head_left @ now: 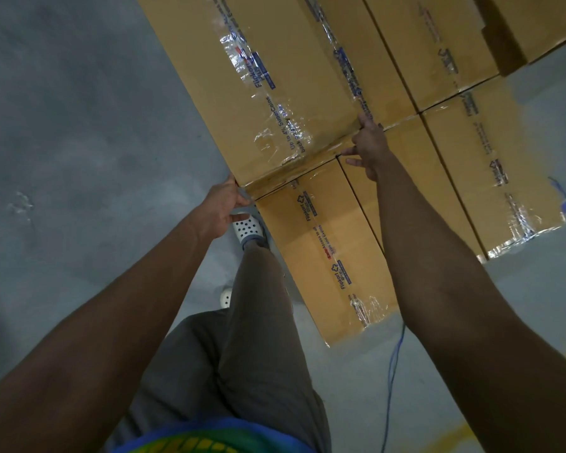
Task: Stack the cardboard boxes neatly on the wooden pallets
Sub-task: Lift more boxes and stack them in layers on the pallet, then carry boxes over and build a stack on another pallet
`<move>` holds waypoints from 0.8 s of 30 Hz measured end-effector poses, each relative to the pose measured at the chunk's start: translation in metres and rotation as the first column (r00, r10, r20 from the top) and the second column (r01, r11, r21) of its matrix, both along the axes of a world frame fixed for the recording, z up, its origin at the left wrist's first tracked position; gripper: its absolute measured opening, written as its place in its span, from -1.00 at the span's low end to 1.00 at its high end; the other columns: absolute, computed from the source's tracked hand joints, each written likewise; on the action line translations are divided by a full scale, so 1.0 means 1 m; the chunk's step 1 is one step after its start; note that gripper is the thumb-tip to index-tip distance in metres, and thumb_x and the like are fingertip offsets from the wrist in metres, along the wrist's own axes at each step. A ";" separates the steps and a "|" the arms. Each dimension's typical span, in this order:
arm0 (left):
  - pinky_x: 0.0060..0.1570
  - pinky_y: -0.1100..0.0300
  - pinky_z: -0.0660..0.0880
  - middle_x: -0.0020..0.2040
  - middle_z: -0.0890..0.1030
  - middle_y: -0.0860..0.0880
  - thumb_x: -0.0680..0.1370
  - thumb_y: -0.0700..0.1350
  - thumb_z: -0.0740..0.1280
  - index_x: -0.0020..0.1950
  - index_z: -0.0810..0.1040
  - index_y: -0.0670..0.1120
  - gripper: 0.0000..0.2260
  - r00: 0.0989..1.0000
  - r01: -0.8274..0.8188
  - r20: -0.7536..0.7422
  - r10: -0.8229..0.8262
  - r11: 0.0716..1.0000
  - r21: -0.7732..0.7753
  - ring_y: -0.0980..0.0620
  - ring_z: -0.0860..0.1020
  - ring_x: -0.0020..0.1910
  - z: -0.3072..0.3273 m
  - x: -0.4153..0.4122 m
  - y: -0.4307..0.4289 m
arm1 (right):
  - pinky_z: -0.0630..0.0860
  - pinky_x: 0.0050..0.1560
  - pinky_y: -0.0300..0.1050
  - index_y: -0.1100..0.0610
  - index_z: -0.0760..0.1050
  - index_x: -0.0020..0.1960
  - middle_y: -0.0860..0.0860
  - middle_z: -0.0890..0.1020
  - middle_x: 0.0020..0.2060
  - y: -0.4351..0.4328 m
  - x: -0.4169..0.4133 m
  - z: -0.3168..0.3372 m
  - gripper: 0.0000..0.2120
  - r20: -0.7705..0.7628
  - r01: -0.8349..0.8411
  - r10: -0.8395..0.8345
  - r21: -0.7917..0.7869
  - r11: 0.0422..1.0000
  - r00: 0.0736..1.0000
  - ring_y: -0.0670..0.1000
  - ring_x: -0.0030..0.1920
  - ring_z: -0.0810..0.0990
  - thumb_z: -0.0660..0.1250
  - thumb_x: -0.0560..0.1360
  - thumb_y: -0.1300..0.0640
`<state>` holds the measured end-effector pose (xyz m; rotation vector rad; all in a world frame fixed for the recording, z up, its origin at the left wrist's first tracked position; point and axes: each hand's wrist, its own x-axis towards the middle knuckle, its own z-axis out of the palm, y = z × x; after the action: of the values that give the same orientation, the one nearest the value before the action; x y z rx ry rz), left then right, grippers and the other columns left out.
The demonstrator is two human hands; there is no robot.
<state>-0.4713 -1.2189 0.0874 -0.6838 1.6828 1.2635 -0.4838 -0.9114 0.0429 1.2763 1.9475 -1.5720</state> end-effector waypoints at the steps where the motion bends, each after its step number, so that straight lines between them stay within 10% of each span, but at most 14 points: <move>1: 0.02 0.08 0.62 0.42 0.44 0.09 0.59 -0.41 0.21 0.62 0.22 0.09 -0.32 1.000 0.009 -0.013 -0.009 1.000 -0.014 0.08 0.59 0.13 0.001 0.000 0.001 | 0.56 -0.28 -0.15 -0.14 0.16 0.62 0.05 0.32 0.54 -0.001 0.000 -0.001 -0.37 -0.004 -0.001 0.001 -0.004 1.000 1.000 -0.01 -0.14 0.64 -0.06 0.62 0.30; 4: 0.15 -0.04 0.58 0.51 0.38 -0.05 0.66 -0.29 0.16 0.63 0.18 0.06 -0.44 0.994 0.071 -0.073 -0.081 0.990 -0.123 0.00 0.55 0.21 0.008 -0.002 0.000 | 0.51 -0.26 -0.13 -0.10 0.09 0.64 0.06 0.30 0.54 -0.007 0.005 0.000 -0.41 -0.052 0.042 -0.042 0.003 0.999 0.998 -0.01 -0.09 0.61 0.07 0.64 0.16; 9: -0.22 0.16 0.42 0.54 0.31 -0.13 0.62 -0.27 0.28 0.66 0.07 -0.03 -0.34 0.982 0.146 -0.083 -0.172 0.957 -0.252 0.03 0.53 -0.09 0.018 0.011 -0.029 | 0.50 -0.31 -0.13 0.02 0.07 0.64 0.04 0.29 0.52 -0.041 0.049 0.009 -0.35 -0.010 0.199 -0.199 -0.029 0.980 0.980 0.02 -0.10 0.61 0.23 0.63 -0.02; 13: 0.25 0.08 0.41 0.57 0.30 -0.15 0.59 -0.15 0.38 0.64 0.15 -0.04 -0.32 0.978 0.124 -0.117 -0.171 0.935 -0.331 -0.15 0.41 0.43 0.031 0.034 -0.076 | 0.47 -0.39 -0.19 0.11 0.06 0.63 0.10 0.43 0.38 -0.101 0.106 0.033 -0.40 0.017 0.235 -0.234 -0.121 0.965 0.972 0.02 -0.06 0.61 0.20 0.69 -0.03; 24: 0.06 0.05 0.51 0.17 0.65 -0.12 0.52 -0.14 0.46 0.42 0.49 -0.05 -0.53 0.971 -0.039 -0.239 -0.002 0.985 -0.170 -0.10 0.60 0.17 0.084 0.250 -0.161 | 0.55 -0.13 -0.11 0.11 0.17 0.60 0.07 0.44 0.41 -0.229 0.340 0.122 -0.44 -0.086 0.126 -0.163 -0.332 0.935 0.983 0.04 0.01 0.61 0.25 0.68 0.01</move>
<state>-0.2215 -1.3802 0.1717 -0.6726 2.0061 1.2614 -0.1434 -1.1407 0.1645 1.2357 1.5927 -1.9803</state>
